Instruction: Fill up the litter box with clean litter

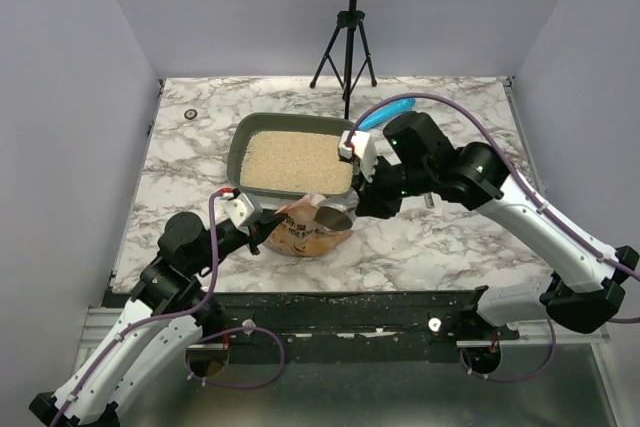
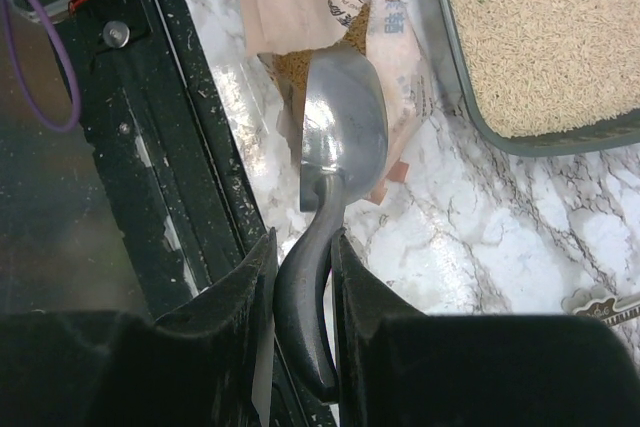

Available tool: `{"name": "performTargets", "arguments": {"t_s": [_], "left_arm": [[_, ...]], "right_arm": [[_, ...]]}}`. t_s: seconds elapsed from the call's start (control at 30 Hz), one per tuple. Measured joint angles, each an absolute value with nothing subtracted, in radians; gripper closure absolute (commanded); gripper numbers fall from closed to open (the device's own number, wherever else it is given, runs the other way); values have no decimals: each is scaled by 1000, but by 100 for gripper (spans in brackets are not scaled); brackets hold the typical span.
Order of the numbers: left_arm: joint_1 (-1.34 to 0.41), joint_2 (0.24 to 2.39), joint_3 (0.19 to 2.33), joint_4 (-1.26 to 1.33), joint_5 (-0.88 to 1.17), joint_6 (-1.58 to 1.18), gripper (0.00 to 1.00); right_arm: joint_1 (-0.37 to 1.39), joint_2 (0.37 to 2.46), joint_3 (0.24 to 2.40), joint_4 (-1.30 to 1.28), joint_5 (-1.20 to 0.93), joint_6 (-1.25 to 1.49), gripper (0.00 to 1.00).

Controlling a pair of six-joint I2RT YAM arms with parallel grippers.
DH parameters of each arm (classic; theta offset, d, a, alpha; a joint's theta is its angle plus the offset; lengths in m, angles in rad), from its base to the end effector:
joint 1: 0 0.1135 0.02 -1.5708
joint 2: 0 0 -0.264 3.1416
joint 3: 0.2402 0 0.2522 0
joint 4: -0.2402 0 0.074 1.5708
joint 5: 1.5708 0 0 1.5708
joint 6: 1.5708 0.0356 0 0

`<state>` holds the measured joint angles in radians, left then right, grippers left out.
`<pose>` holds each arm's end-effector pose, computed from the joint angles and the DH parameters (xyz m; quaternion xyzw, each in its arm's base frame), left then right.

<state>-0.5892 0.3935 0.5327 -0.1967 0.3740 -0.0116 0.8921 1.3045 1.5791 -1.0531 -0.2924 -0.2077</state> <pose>0.0904 -0.0761 0.3020 0.3258 0.6485 -0.3287 0.6043 0.1471 0.1987 0.4165 -0.5249 0.7488 0.2547 0.3145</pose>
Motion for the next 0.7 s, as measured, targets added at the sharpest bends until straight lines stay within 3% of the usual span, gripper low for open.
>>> {"name": "performTargets", "arguments": {"t_s": [0.43,0.7], "left_arm": [[-618,367,505,-172,373,-6,100],[-640,338,479,-157,370,-4,100]], "right_arm": [[916,1404,1515,-904,-132,-10,99],[917,1447,1579,-995,-48,132,99]]}}
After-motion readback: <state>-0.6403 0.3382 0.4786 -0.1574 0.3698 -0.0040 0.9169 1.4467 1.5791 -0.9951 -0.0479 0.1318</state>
